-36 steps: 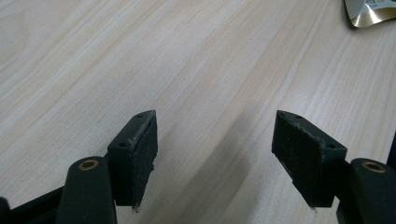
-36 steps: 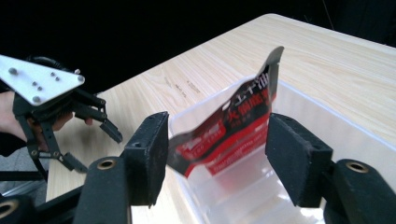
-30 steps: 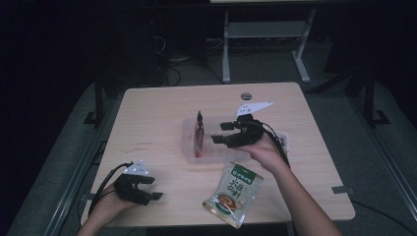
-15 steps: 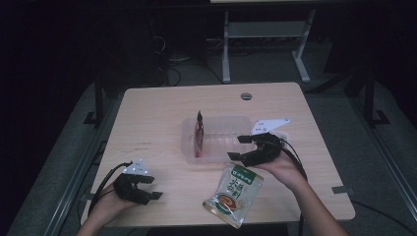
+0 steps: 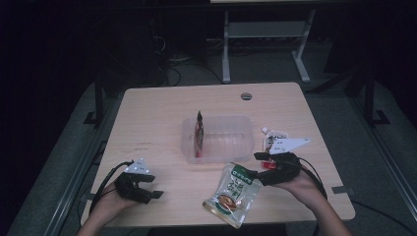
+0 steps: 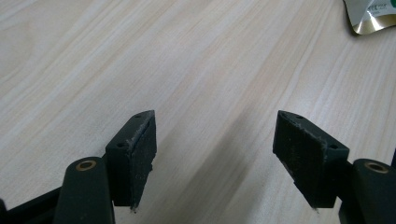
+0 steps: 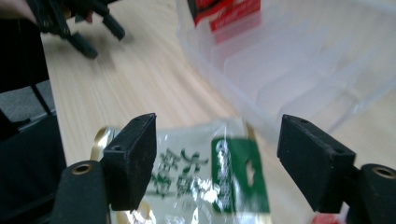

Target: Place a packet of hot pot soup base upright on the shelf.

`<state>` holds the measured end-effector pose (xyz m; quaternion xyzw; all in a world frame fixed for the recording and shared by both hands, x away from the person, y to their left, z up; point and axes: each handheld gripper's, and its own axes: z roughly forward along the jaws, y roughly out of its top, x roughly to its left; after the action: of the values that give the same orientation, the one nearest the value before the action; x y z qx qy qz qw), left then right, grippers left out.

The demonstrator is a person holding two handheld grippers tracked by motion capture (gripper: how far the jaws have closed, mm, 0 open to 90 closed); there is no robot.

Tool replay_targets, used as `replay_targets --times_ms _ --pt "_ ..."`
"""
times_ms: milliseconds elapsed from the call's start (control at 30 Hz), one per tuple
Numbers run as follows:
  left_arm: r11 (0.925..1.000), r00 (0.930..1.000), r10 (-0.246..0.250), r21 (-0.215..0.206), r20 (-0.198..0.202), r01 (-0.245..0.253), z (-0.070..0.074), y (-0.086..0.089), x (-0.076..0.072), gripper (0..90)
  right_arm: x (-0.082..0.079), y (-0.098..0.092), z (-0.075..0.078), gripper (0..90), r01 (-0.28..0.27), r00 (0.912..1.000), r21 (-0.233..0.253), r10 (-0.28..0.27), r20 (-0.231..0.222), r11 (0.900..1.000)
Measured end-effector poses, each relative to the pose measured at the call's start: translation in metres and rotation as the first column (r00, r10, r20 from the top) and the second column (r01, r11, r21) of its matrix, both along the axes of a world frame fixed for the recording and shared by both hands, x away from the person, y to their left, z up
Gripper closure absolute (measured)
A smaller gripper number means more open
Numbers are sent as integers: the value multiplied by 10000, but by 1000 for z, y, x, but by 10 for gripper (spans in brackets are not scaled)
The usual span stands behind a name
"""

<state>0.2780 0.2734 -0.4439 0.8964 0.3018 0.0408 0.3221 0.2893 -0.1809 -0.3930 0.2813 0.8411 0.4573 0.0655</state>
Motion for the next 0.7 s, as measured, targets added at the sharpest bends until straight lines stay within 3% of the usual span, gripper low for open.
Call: replay_targets --times_ms 233,267,300,400,467,633,700 --pt "9998 9998 -175 -46 60 175 3 -4 -2 352 -10 -4 -15 295 101 9995 -336 -112 -307 9994" --pt "9996 9999 -110 -260 54 111 4 -6 -4 389 -12 -5 -16 295 115 9994 -369 -127 -307 9993" --pt "9995 9995 -298 -123 112 299 5 -7 -3 417 -13 -5 -17 295 154 9994 -406 -167 -315 9991" --pt "9983 9988 -466 -336 126 470 8 -13 -6 505 -16 -7 -20 294 336 9987 -449 -353 -378 9984" --pt "9964 9985 -545 -662 -79 539 10 -17 -7 615 -18 -10 -23 293 413 9981 -462 -433 -431 9981" --pt "9877 9939 -1081 -1164 -228 1048 17 -36 -10 865 -23 -15 -30 294 517 9969 -580 -549 -561 9970" --pt "9831 9898 -1407 -1221 -245 1367 19 -49 -12 897 -23 -16 -32 294 550 9964 -635 -589 -611 9965"
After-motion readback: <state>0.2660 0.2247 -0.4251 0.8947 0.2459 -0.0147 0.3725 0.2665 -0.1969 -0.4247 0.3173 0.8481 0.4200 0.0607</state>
